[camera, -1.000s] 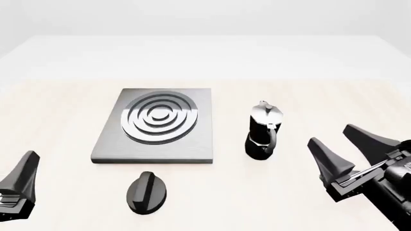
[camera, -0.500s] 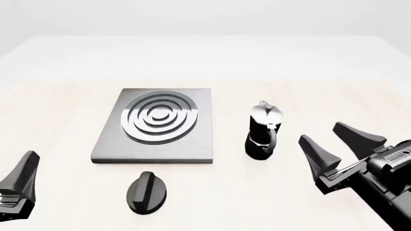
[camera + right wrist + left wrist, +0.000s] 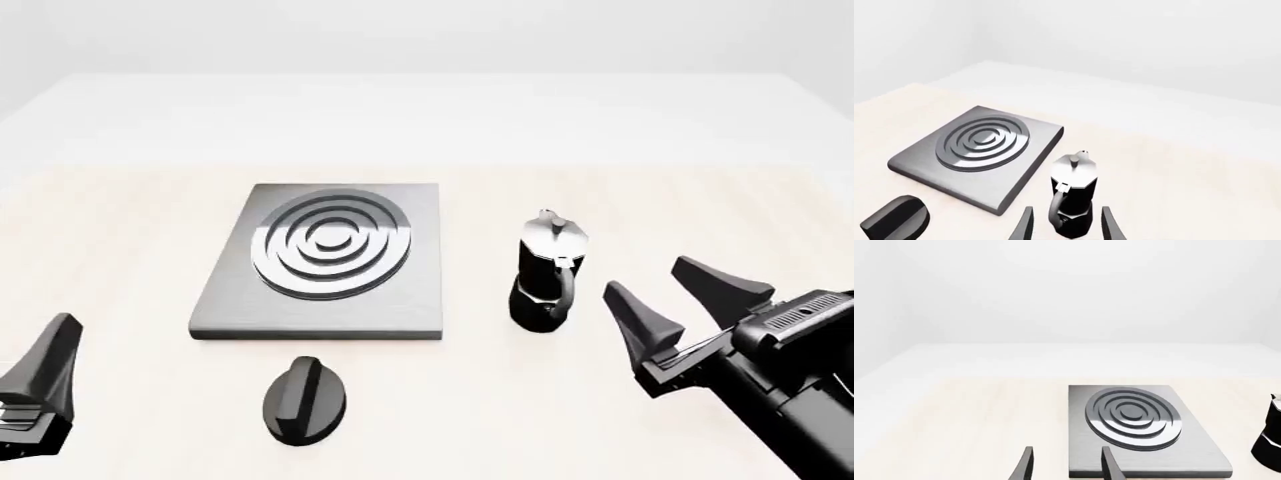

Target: Put the moka pot on the stove.

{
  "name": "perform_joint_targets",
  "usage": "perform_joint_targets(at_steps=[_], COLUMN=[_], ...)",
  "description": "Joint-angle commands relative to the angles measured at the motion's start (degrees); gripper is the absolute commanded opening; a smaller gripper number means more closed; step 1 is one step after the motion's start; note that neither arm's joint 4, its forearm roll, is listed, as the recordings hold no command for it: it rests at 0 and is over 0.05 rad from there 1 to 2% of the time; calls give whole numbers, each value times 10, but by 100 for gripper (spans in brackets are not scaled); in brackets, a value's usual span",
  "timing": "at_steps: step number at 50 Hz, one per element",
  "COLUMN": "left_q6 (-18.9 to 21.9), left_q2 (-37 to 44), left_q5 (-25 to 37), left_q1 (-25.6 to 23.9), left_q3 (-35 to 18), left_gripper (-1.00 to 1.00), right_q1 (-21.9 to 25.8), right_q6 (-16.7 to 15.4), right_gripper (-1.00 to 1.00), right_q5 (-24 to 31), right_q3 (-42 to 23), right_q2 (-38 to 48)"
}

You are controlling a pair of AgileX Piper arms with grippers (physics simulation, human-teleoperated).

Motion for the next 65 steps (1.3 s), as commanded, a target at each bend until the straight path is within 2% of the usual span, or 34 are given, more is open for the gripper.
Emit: perform_joint_targets(at_steps=[1,8,40,65], left_q6=[0,0,0,0], left_q2=[0,0,0,0], left_q5=[0,0,0,0], left_q1=[0,0,0,0], left_q3=[0,0,0,0], left_gripper=[100,100,100,100], right_q1=[1,2,4,6], right_q6=[6,10,19,19], right_gripper=[100,100,100,100], right_q5=[-36,-74,-175,-198], right_q3=[3,5,-5,-31], right_q2=[39,82,211,265])
